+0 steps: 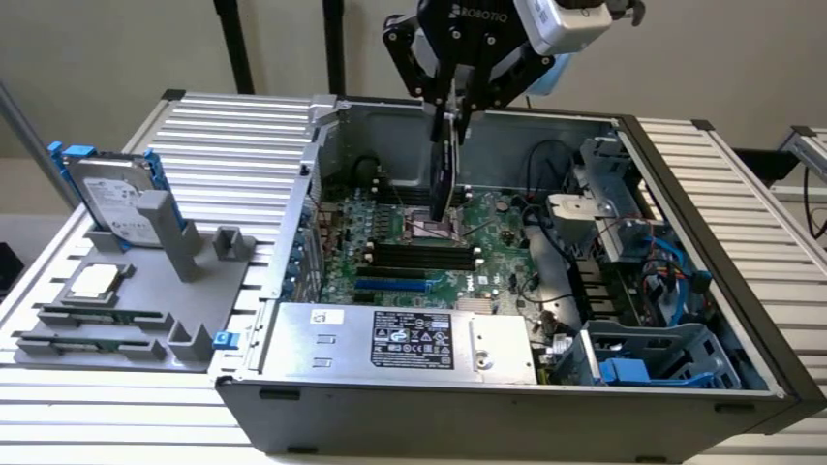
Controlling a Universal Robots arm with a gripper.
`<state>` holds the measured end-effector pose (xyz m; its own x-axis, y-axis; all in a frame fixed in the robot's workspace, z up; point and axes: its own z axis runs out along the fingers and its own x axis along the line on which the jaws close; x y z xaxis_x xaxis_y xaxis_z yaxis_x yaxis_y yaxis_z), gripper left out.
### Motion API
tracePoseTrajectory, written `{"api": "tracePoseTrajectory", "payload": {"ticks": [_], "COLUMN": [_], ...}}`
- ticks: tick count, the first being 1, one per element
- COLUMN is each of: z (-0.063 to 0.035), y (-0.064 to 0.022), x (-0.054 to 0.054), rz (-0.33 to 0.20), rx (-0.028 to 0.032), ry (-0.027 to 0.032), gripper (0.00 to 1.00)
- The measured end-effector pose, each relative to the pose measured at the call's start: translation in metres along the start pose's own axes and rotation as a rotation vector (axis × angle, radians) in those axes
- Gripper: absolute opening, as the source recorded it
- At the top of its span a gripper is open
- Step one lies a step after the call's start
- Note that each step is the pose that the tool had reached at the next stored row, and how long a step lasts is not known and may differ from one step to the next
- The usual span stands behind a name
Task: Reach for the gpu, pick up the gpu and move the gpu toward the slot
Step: 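Pick up the gpu and move the gpu toward the slot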
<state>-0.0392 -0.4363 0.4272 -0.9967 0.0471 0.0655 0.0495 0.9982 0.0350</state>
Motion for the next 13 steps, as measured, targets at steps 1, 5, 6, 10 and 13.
{"api": "tracePoseTrajectory", "payload": {"ticks": [1,5,6,10,13], "z": [0.0006,0.0040,0.0050,0.0085,0.0104], "y": [0.0007,0.0029,0.0035,0.0053,0.0057], "x": [-0.0021,-0.0073,-0.0080,-0.0101,-0.0108], "rz": [-0.001,-0.005,-0.007,-0.016,-0.034], "rx": [0.0000,0.0003,0.0004,0.0008,0.0015], "ry": [0.0000,-0.0009,-0.0016,-0.0054,-0.0077], "gripper": [0.26,0.26,0.26,0.26,0.26]}}
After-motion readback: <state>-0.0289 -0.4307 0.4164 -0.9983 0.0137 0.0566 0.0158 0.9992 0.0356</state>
